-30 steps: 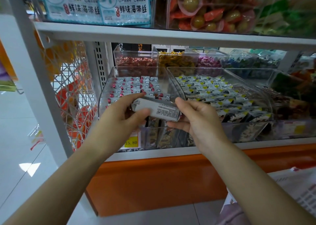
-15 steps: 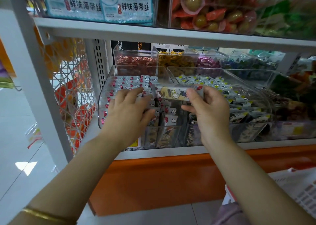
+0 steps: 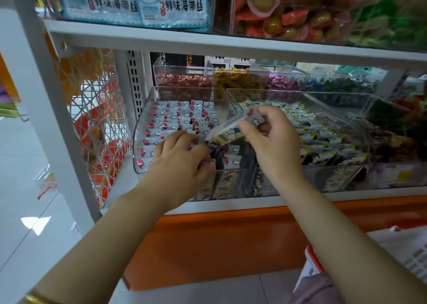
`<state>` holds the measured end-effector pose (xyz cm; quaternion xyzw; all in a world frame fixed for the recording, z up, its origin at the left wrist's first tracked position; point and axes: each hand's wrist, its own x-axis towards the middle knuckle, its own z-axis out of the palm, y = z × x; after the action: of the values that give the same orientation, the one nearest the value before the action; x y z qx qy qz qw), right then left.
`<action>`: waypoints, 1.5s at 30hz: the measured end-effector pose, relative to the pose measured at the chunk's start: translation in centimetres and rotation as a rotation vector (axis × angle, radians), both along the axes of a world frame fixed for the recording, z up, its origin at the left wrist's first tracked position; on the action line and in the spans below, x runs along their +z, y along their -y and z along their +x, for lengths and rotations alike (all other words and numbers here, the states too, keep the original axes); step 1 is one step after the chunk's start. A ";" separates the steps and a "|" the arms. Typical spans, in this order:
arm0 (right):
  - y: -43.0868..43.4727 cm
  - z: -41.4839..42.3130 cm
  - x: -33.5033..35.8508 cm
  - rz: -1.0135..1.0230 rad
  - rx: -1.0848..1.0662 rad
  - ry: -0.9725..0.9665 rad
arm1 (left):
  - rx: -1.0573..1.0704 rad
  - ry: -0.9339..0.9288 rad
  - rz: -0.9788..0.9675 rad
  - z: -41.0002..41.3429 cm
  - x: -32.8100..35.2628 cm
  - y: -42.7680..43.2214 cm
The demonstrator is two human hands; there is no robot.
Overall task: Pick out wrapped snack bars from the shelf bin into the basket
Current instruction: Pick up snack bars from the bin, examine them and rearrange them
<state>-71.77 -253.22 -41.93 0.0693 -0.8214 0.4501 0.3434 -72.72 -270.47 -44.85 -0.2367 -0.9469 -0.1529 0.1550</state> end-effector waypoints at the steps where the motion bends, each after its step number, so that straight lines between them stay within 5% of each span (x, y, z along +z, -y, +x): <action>1: 0.2 -0.3 0.1 0.084 -0.005 0.005 | -0.004 0.007 0.010 0.2 0.1 0.2; 13: 3.5 -3.0 -0.7 0.934 0.074 0.196 | 0.050 -0.013 0.220 0.0 1.3 2.0; 18: 2.8 -4.0 0.0 0.920 0.135 0.285 | 0.055 -0.012 0.222 0.0 1.4 2.3; 27: 2.5 -6.0 0.9 0.826 0.060 0.139 | 0.081 -0.017 0.264 -0.1 2.0 2.7; 33: 3.3 -7.4 1.2 1.044 -0.028 0.225 | 0.084 -0.009 0.283 0.0 2.1 2.5; 39: 3.3 -7.0 2.4 0.701 0.137 0.230 | 0.094 -0.043 0.328 -0.2 2.0 2.7; 45: 2.5 -2.9 3.4 0.242 0.074 -0.031 | 0.119 0.003 0.534 -0.1 2.4 2.4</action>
<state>-74.72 -255.70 -38.54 0.1474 -0.8613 0.3588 0.3282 -72.79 -272.83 -42.50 -0.1313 -0.8855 -0.3880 0.2192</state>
